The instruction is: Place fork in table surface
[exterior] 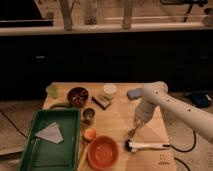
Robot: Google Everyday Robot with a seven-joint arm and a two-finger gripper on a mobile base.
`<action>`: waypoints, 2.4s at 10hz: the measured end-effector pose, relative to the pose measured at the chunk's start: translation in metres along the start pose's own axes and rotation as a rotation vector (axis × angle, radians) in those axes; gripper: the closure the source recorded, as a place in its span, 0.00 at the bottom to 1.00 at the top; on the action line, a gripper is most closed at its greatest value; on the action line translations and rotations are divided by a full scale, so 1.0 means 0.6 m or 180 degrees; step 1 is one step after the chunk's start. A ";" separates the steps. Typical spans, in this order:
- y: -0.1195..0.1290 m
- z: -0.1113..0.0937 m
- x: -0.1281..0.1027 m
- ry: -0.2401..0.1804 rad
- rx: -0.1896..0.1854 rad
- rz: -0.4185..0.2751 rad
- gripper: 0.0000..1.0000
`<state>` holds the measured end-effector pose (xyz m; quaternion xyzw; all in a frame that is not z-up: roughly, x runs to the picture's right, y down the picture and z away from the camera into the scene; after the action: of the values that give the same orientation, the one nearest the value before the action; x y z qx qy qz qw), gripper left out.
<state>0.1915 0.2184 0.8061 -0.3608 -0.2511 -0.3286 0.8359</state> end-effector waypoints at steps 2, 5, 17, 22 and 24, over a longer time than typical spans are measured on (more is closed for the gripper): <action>-0.007 0.009 0.001 -0.0013 -0.0009 0.0001 0.20; -0.010 0.014 0.000 -0.0018 -0.0016 0.0011 0.20; -0.006 0.007 -0.004 0.0024 0.0037 -0.0040 0.20; -0.006 0.007 -0.004 0.0023 0.0036 -0.0041 0.20; -0.006 0.007 -0.004 0.0023 0.0036 -0.0041 0.20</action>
<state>0.1863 0.2208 0.8086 -0.3533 -0.2523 -0.3339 0.8367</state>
